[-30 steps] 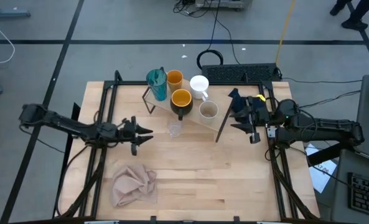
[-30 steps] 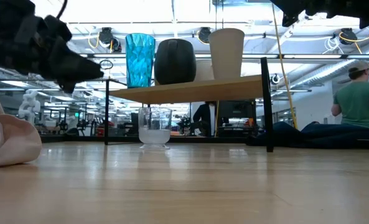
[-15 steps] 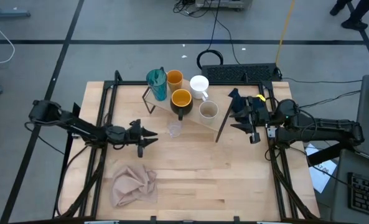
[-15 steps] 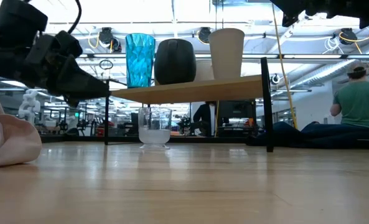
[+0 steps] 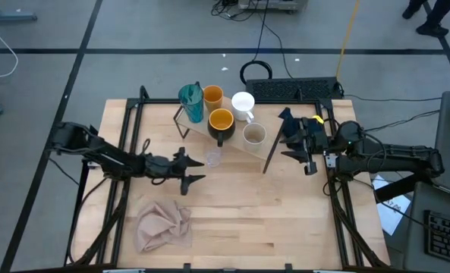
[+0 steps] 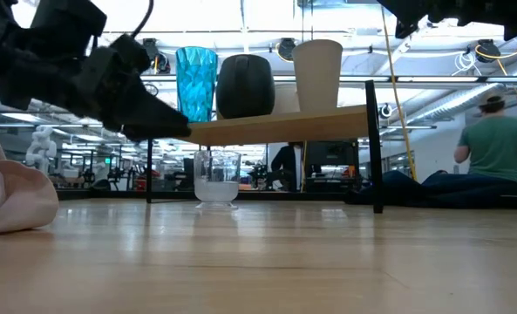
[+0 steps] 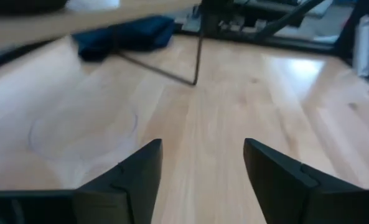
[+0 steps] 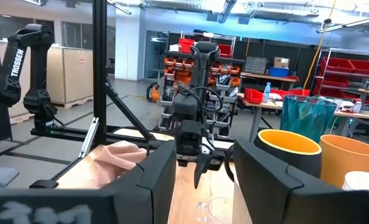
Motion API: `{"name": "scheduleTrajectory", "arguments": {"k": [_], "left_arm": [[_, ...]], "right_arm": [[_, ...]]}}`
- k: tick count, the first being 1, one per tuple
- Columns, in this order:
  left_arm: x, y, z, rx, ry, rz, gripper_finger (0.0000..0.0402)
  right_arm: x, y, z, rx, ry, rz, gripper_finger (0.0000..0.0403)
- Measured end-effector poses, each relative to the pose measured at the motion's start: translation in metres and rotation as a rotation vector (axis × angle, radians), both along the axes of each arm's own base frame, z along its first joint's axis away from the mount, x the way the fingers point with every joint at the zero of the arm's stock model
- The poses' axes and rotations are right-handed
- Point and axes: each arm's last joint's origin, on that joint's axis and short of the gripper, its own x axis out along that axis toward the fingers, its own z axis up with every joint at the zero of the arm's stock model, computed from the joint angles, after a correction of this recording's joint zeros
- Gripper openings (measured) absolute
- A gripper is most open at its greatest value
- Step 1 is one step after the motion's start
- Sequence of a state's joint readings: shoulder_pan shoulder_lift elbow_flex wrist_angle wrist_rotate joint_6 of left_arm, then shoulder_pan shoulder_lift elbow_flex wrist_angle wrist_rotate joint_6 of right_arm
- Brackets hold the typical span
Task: Stack small to large cups/mugs on shelf
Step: Put the transparent cup on the shelf
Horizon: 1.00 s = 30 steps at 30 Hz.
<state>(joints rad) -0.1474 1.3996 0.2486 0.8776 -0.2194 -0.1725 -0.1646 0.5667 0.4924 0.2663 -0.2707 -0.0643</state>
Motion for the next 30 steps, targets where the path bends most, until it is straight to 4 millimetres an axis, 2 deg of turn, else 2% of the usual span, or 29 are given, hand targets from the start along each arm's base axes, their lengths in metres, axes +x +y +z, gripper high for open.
{"name": "scheduleTrajectory", "arguments": {"k": [7, 17, 25, 30], "left_arm": [[-0.003, 0.003, -0.015, -0.072, 0.122, 0.111, 0.0232], [-0.002, 0.005, -0.017, -0.047, 0.112, 0.174, 0.0208], [0.005, 0.004, -0.021, -0.065, 0.043, 0.173, 0.0207], [0.007, 0.004, -0.027, -0.079, 0.061, 0.188, 0.0207]], "right_arm": [[0.000, 0.000, -0.002, 0.003, 0.018, 0.000, 0.0153], [0.000, 0.000, -0.003, 0.005, 0.032, 0.000, 0.0153], [0.000, 0.000, -0.004, 0.006, 0.039, 0.001, 0.0153], [0.000, 0.000, -0.004, 0.006, 0.039, 0.001, 0.0153]]}}
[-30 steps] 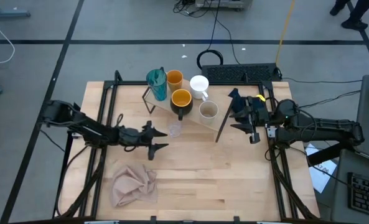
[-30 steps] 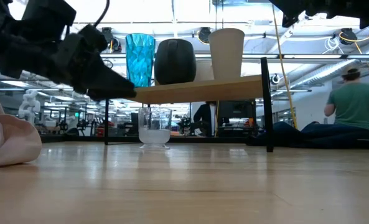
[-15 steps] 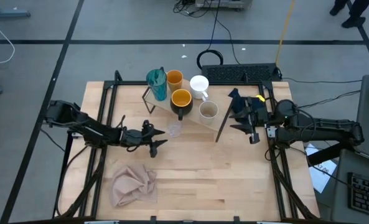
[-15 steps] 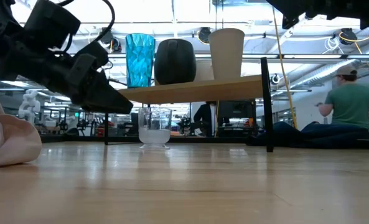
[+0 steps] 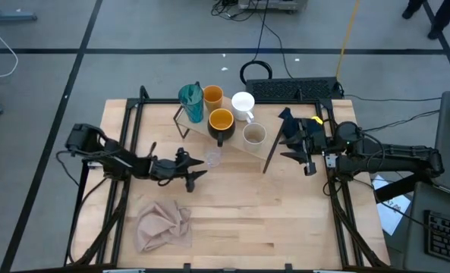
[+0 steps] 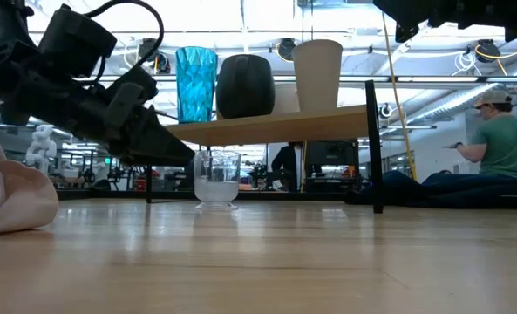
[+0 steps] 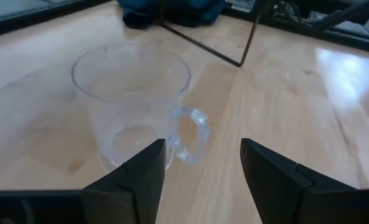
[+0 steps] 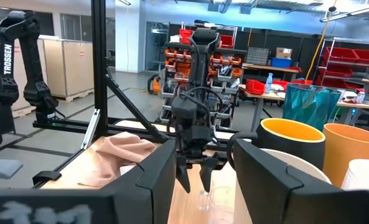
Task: Stack small to large cups/mugs on shelf
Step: Put the transparent cup on the shelf
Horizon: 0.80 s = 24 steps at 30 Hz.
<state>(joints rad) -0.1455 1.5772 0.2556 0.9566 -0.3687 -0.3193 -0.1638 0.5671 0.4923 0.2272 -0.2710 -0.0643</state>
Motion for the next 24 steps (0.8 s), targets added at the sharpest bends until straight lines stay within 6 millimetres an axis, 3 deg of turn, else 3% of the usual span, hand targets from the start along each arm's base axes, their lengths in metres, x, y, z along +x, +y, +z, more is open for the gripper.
{"name": "scheduleTrajectory", "arguments": {"k": [12, 24], "left_arm": [[0.023, -0.003, -0.001, -0.001, 0.001, 0.033, 0.0207], [0.025, -0.002, -0.005, -0.017, 0.009, 0.063, 0.0207]], "right_arm": [[0.000, 0.000, 0.000, 0.000, 0.001, 0.001, 0.0153], [0.000, 0.000, -0.002, 0.005, 0.024, 0.001, 0.0153]]}}
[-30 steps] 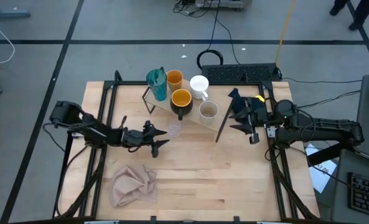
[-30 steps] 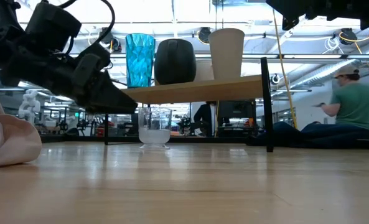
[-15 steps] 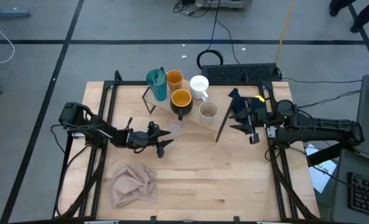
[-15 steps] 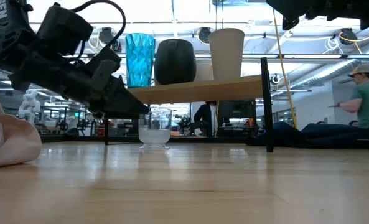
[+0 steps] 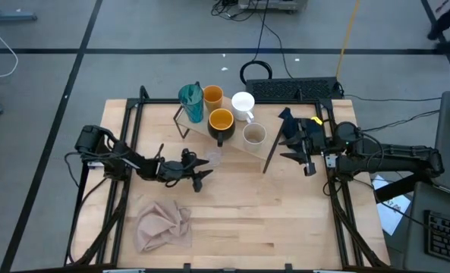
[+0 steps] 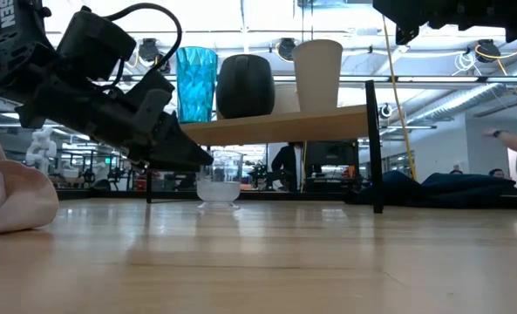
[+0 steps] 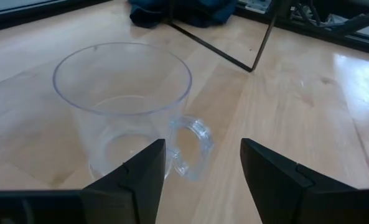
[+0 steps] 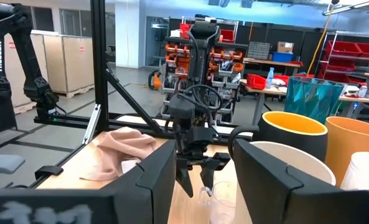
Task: Stack small to large cups/mugs on shelf
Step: Put the transparent cup on the shelf
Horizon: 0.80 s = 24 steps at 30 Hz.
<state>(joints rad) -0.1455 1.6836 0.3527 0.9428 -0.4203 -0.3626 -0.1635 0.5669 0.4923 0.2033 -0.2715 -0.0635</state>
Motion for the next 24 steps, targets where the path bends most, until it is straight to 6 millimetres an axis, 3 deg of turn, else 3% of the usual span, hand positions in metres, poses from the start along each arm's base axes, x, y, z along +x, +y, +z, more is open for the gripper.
{"name": "scheduleTrajectory", "arguments": {"k": [24], "left_arm": [[-0.0002, 0.0003, -0.0001, -0.008, -0.002, 0.013, 0.0207]], "right_arm": [[0.0000, 0.0000, 0.0001, 0.000, -0.001, 0.000, 0.0153]]}}
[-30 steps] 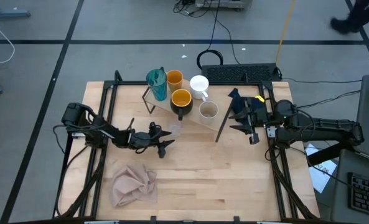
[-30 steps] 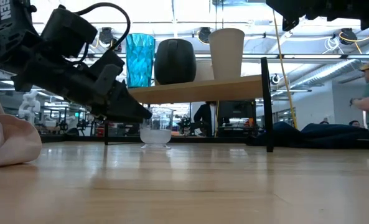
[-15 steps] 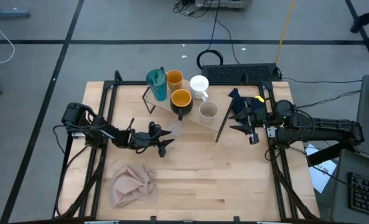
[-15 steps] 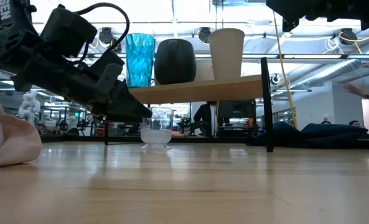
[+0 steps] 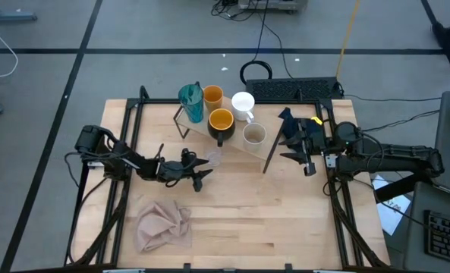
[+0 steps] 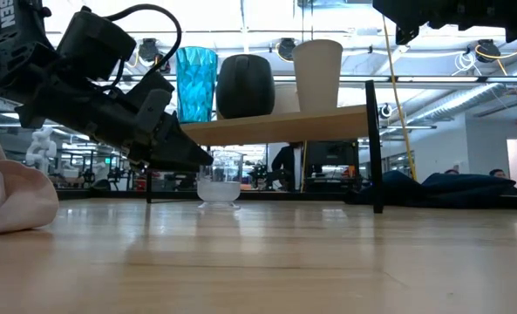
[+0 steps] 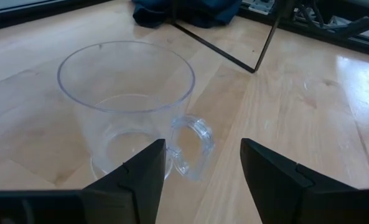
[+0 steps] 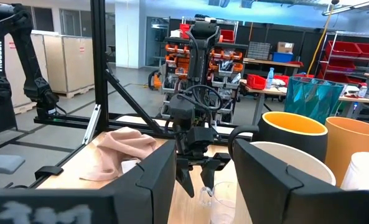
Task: Stack small to large cups/mugs on shelf
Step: Put the transparent cup on the shelf
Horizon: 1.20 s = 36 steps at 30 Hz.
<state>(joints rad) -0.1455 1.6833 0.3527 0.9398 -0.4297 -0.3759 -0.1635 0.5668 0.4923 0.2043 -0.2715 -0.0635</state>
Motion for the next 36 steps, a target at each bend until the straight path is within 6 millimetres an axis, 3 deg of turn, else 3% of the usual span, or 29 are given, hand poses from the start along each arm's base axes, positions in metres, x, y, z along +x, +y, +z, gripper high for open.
{"name": "scheduleTrajectory", "arguments": {"k": [6, 17, 31, 36], "left_arm": [[0.0000, 0.0000, -0.0001, -0.010, -0.002, 0.004, 0.0194], [-0.0001, -0.0003, -0.0002, 0.000, 0.003, -0.011, 0.0095], [0.0002, -0.0004, 0.0006, 0.032, 0.007, -0.027, 0.0011], [0.0003, -0.0009, 0.0005, 0.034, 0.011, -0.048, 0.0016]], "right_arm": [[0.0000, 0.0000, 0.0000, 0.000, 0.000, 0.000, 0.0153], [0.0000, 0.0000, 0.0000, 0.000, 0.000, 0.001, 0.0153], [0.0000, 0.0000, 0.0001, 0.020, 0.002, 0.002, 0.0153], [0.0000, 0.0000, 0.0000, 0.037, 0.003, 0.002, 0.0153]]}}
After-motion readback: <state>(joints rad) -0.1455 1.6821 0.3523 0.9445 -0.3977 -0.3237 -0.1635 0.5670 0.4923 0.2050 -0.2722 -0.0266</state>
